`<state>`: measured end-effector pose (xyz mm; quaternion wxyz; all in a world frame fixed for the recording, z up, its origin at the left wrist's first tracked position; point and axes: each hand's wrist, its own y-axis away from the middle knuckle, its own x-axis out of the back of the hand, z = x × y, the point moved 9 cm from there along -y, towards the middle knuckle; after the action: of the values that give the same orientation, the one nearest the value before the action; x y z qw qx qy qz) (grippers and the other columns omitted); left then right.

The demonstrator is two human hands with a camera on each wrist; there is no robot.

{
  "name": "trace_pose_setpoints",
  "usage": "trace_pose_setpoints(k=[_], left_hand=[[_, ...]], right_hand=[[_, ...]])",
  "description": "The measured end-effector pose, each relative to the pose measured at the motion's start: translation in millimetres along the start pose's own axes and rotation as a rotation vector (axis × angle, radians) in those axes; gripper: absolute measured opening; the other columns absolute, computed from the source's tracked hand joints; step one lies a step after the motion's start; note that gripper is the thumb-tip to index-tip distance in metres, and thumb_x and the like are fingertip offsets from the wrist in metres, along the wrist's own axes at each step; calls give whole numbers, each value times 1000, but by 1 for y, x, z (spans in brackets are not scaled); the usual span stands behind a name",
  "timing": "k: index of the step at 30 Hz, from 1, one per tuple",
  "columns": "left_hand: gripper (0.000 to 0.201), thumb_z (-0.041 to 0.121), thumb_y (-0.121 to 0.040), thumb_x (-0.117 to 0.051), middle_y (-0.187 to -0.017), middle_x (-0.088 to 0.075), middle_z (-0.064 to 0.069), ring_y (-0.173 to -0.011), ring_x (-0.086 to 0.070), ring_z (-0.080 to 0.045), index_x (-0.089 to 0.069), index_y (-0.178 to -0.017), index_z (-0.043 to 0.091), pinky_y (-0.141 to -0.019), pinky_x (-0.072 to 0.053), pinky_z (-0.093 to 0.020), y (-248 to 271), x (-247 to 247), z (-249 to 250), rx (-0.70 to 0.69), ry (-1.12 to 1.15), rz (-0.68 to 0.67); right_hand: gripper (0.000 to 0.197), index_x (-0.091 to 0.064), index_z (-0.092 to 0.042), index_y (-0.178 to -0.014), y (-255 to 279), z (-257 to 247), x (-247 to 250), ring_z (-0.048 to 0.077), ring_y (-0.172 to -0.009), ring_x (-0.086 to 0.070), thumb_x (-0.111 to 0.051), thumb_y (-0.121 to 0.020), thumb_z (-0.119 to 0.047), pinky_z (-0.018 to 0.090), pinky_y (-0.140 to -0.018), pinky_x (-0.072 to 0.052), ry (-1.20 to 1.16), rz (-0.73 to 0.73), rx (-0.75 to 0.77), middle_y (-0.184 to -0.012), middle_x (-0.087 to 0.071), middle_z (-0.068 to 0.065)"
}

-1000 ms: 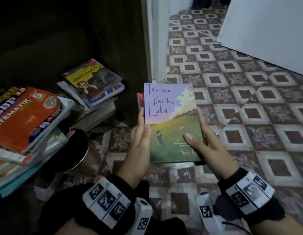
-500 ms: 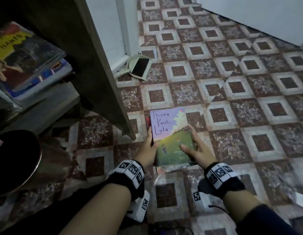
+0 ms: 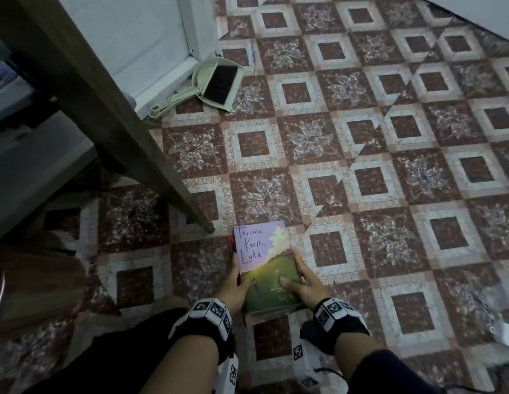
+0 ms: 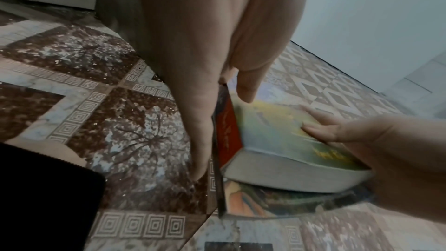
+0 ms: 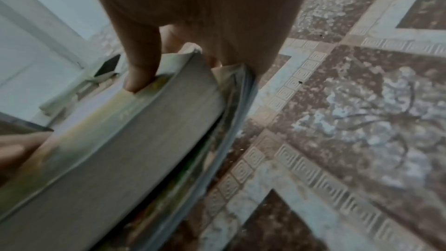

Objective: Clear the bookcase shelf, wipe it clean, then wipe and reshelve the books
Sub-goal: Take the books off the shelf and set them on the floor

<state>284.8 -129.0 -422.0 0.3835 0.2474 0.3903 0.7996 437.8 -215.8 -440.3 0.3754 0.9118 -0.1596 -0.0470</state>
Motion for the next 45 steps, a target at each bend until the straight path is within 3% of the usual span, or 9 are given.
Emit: trace_pose_setpoints(k=[3, 7, 11, 14, 18, 23, 26, 30, 45], left_hand=[[80, 15, -103, -40, -162, -6, 0, -133, -42, -26, 24, -149, 27, -94, -46, -29, -4, -7, -7, 48, -55, -56], [77, 15, -104, -39, -163, -5, -2, -143, -28, -28, 22, -144, 37, -113, -33, -39, -1, -4, 0, 31, 21, -38], [73, 15, -104, -37, -157, -23, -16, -90, -59, -26, 17, -151, 31, -74, -50, -32, 11, 27, 6, 93, 54, 135], [69, 18, -104, -38, -148, -39, -22, -82, -60, -30, 10, -152, 31, -73, -54, -36, 35, 75, 15, 157, 103, 267], [52, 24, -102, -39, -132, -52, -6, -107, -58, -25, -25, -153, 21, -82, -48, -27, 91, 153, 39, 61, 28, 369], [20, 23, -97, -50, -104, -66, -17, -101, -62, -32, -67, -94, 14, -74, -42, -27, 214, 251, 76, -87, 103, 729], [24, 28, -96, -49, -81, -57, -13, -78, -57, -30, -52, -78, 12, -64, -35, -30, 289, 296, 90, -149, 251, 977], [21, 33, -94, -53, -105, -58, -3, -88, -58, -17, -51, -108, 16, -77, -49, -34, 339, 337, 119, -317, 250, 1266], [88, 45, -93, -54, -162, 6, -10, -148, -5, -35, 6, -155, 26, -119, -13, -45, 258, 427, 153, -180, 278, 1201]], right_hand=[[82, -17, -45, -142, -6, 2, 2, 15, -136, -35, -70, -86, -17, 19, -98, -43, 148, -28, 10, -154, -24, -8], [82, -15, -43, -141, -13, -5, -2, 21, -144, -25, -69, -87, -15, 30, -108, -35, 247, -5, 17, -158, -18, -3], [74, -28, -35, -146, -5, -31, -21, 22, -140, -31, -69, -87, -22, 36, -112, -31, 350, 80, 86, -151, -34, 2], [53, -38, -47, -130, 13, -79, -66, 18, -130, -44, -63, -90, -24, 36, -108, -39, 460, -10, 262, -141, -47, -8], [36, -50, -46, -116, 58, -178, -135, 3, -114, -53, -61, -93, -21, 22, -95, -45, 453, -149, 549, -122, -52, -24], [33, -58, -42, -115, 127, -309, -206, -8, -105, -52, -61, -92, -19, 6, -87, -39, 505, -219, 945, -112, -58, -19], [33, -59, -33, -122, 143, -376, -242, -8, -108, -50, -60, -93, -20, -2, -89, -30, 534, -213, 1054, -117, -56, -13], [39, -52, -28, -132, 135, -448, -283, 14, -121, -47, -58, -93, -23, 21, -101, -36, 628, -155, 1082, -128, -49, -2], [61, -27, -37, -145, 68, -500, -354, 33, -137, -33, -50, -88, -42, 44, -111, -24, 952, 13, 792, -159, -19, 2]])
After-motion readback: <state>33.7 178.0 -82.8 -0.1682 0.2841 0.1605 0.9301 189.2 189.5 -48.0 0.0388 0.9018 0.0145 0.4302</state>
